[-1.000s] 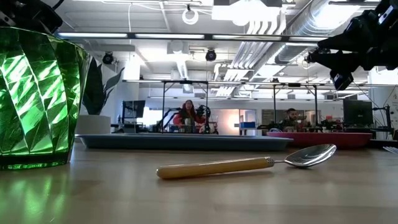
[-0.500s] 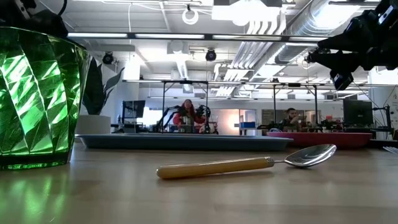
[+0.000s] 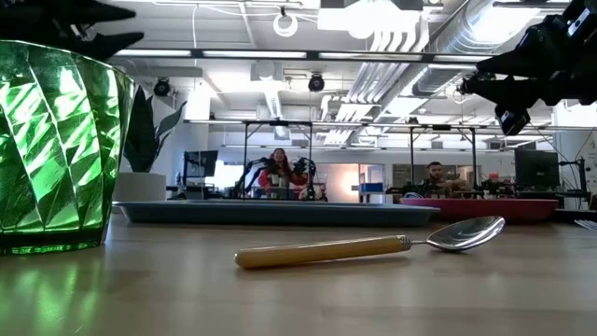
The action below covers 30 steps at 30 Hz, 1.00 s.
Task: Pick and place plate/cup/fork/spoon on tray
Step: Put the green cup on the top left of the blue tray
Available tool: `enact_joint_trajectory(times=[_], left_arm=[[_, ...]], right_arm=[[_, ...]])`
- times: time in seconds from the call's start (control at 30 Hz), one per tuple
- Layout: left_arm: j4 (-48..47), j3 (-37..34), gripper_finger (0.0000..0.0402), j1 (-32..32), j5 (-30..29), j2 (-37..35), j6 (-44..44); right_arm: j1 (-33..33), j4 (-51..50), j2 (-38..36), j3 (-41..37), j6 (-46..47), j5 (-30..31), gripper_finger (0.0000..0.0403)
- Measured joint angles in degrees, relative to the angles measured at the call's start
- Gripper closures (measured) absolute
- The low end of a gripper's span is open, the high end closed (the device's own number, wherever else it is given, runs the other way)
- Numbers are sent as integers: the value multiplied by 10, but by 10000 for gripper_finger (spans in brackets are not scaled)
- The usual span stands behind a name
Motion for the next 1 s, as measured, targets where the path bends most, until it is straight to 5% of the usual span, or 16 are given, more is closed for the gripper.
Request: enact_joint_trajectory(times=[0.2, 0.47, 1.0], left_arm=[[80, 0, 296, 0, -16, 0, 23], [58, 61, 296, 0, -35, 27, 73], [-427, 377, 296, 0, -42, 251, 34]], right_arm=[[0, 0, 0, 0, 0, 0, 263], [0, 0, 0, 0, 0, 1, 263], [0, 1, 0, 0, 0, 4, 263]])
